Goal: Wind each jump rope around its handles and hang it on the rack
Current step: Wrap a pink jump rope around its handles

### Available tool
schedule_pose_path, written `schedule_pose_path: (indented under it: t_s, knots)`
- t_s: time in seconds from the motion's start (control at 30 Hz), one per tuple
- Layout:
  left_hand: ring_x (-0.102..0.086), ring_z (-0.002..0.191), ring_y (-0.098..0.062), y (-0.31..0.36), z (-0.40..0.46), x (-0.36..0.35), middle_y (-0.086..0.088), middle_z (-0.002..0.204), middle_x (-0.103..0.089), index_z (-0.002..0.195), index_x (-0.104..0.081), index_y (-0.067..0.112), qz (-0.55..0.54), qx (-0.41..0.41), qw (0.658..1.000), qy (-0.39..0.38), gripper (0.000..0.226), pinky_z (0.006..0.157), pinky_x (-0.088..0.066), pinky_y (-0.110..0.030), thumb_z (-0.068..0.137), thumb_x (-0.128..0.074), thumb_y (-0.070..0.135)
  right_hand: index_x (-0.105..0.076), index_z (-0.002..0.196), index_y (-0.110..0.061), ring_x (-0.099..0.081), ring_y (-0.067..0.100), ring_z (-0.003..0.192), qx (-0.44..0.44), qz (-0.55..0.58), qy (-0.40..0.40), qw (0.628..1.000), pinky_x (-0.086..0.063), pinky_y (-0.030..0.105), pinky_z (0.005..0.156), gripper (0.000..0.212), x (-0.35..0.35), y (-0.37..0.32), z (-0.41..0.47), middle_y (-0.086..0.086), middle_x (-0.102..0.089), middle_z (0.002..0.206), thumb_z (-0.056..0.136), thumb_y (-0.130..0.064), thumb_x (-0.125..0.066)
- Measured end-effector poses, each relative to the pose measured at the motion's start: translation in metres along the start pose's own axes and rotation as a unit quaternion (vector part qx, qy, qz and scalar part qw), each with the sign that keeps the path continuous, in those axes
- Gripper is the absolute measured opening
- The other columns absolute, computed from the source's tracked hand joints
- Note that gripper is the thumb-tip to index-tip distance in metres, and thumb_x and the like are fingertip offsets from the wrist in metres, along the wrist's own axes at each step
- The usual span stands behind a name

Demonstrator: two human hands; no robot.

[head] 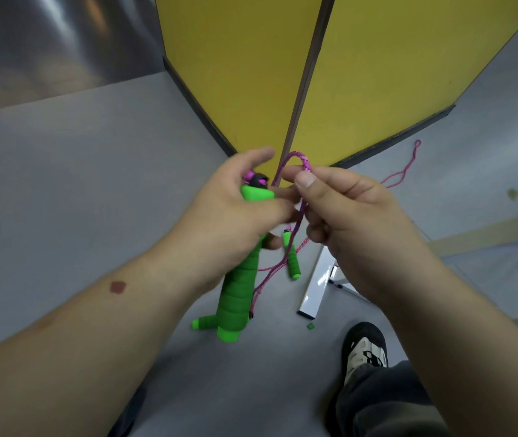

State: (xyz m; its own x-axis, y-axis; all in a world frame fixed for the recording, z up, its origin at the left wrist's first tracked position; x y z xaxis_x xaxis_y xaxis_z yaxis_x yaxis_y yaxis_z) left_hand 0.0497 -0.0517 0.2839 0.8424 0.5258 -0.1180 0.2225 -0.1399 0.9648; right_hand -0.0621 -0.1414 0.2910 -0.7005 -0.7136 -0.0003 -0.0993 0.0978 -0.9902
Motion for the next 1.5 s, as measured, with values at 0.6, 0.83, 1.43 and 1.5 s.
schedule_pose_path:
  t_s: [0.6,0.83,1.43,1.5]
  knots:
    - [-0.077,0.093,-0.032,-0.006,0.0,-0.009,-0.012,0.099,-0.079,0.138,-0.056,0.032,0.008,-0.002,1.0,-0.029,0.063,0.059,-0.056,-0.026,0.088,-0.075,-0.002,-0.075,0.108,-0.013,-0.054,0.001,0.052,0.016,0.024,0.021,0.999,-0.043,0.014,0.054,0.019,-0.002,-0.009,-0.004,-0.009,-0.068,0.061,0.101,-0.015,-0.057]
    - [-0.071,0.07,-0.017,0.002,0.004,0.008,-0.005,0.082,-0.076,0.135,-0.06,0.024,-0.086,-0.017,0.996,0.021,0.056,0.061,-0.057,-0.026,0.088,-0.076,-0.001,-0.076,0.105,-0.016,-0.042,0.01,0.055,-0.062,-0.006,0.017,0.998,-0.039,0.025,0.052,0.024,-0.008,0.014,-0.005,-0.004,-0.053,0.059,0.101,-0.031,-0.058]
    - [-0.079,0.089,-0.028,-0.004,-0.002,-0.011,-0.011,0.092,-0.08,0.14,-0.055,0.026,-0.028,0.031,0.998,-0.052,0.063,0.057,-0.055,-0.024,0.088,-0.073,-0.005,-0.076,0.108,-0.012,-0.06,-0.002,0.052,-0.007,-0.001,0.033,0.999,-0.044,0.01,0.052,0.022,-0.004,-0.006,-0.008,-0.011,-0.072,0.068,0.098,-0.025,-0.061]
    - [-0.075,0.076,-0.022,-0.003,-0.002,-0.012,-0.009,0.084,-0.077,0.139,-0.057,0.026,-0.023,0.015,0.999,-0.046,0.063,0.059,-0.056,-0.025,0.087,-0.077,-0.003,-0.075,0.108,-0.008,-0.06,-0.001,0.051,-0.022,0.024,0.031,0.999,-0.043,0.008,0.051,0.024,-0.007,-0.002,-0.008,-0.011,-0.068,0.063,0.099,-0.023,-0.059]
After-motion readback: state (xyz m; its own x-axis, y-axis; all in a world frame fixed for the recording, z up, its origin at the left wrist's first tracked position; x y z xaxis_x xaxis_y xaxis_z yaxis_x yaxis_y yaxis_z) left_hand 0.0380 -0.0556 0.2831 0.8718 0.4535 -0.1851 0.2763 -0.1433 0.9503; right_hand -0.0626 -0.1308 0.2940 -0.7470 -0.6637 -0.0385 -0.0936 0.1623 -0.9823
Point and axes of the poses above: each hand's wrist, its own z-axis towards the middle knuckle, its own x-axis out of the back of the hand, y = z × x, the point moved 8 cm from there along z, towards the middle knuckle
